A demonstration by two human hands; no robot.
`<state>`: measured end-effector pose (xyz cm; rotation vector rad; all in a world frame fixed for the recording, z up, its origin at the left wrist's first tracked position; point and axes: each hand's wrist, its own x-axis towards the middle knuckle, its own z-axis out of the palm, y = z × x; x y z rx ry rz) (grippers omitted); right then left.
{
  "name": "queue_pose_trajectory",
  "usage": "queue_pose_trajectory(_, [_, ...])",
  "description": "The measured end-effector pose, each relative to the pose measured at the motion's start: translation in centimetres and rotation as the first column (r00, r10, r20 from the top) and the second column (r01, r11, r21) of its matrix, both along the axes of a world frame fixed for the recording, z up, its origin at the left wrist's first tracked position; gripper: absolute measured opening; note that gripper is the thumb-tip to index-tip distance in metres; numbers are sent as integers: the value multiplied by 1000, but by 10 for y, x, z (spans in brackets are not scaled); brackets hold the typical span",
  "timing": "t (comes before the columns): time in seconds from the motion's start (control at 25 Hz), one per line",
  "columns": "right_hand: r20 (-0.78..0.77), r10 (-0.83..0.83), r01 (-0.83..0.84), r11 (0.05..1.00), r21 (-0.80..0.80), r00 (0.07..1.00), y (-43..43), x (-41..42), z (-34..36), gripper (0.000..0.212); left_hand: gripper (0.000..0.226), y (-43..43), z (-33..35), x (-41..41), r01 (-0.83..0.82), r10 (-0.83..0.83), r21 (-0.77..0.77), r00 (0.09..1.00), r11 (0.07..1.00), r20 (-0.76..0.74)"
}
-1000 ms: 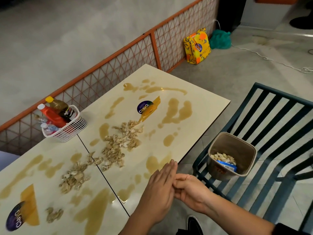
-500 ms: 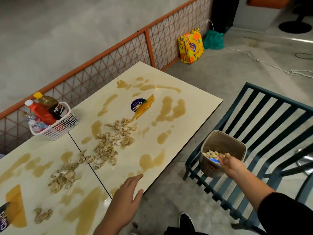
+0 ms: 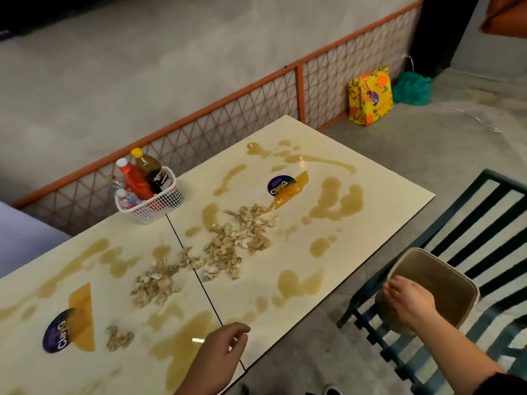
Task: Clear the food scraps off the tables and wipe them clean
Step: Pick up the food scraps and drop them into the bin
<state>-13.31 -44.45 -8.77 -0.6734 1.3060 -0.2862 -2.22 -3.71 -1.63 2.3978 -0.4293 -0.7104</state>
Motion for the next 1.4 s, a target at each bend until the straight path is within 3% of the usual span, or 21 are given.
queue_pose_trajectory(0.08, [-66,270,-277,946,-167,961,39,28,19,26,17,21,-2,9,-42,42,-15,999,999,-2])
queue_pose_trajectory(0.16, [-172,487,-517,805,-290,856,85,55,34,18,18,46,-7,17,-81,81,-26,997,996,-8])
queue_pose_trajectory(0.24, [-259,673,-713,587,-384,693,132,82,38,13,17,73,-10,24,-122,121,-26,992,992,-27])
queue_pose_trajectory(0.32, [-385,816,-862,247,-443,432,180,110,37,14,14,105,-15,32,-148,146,-24,988,989,-53])
queue_pose_trajectory(0.4, [-545,827,-886,-147,-440,134,221,138,31,14,15,136,-22,37,-195,192,-38,978,980,-77])
queue_pose_trajectory(0.44, [-619,785,-854,-302,-423,29,237,150,27,19,19,150,-25,39,-230,225,-49,971,972,-86])
queue_pose_trajectory(0.52, [-738,668,-796,-498,-344,-98,261,175,9,36,28,176,-30,42,-289,282,-70,954,955,-97])
queue_pose_trajectory(0.6, [-819,542,-787,-583,-204,-188,275,199,-5,54,35,201,-34,43,-308,301,-71,948,949,-103])
queue_pose_trajectory(0.76, [-858,417,-819,-574,8,-301,288,234,-12,62,30,250,-43,47,-350,343,-41,933,936,-111])
queue_pose_trajectory(0.84, [-882,382,-838,-544,26,-276,291,242,-13,61,18,270,-43,48,-363,356,-40,927,931,-119])
queue_pose_trajectory(0.96, [-910,377,-886,-464,-22,-174,305,243,-9,47,13,294,-49,50,-392,384,-53,916,919,-116])
queue_pose_trajectory(1.08, [-863,503,-935,-285,-213,44,335,232,1,18,14,315,-58,58,-419,414,-45,906,907,-92])
queue_pose_trajectory(1.24, [-764,586,-910,-105,-401,269,377,213,16,36,15,329,-75,95,-435,435,8,900,900,25])
queue_pose_trajectory(1.32, [-699,649,-908,-30,-418,300,394,204,18,35,12,331,-83,123,-434,428,25,896,901,119])
queue_pose_trajectory(1.4, [-573,743,-907,105,-408,344,407,199,20,26,25,331,-92,152,-411,400,29,899,911,180])
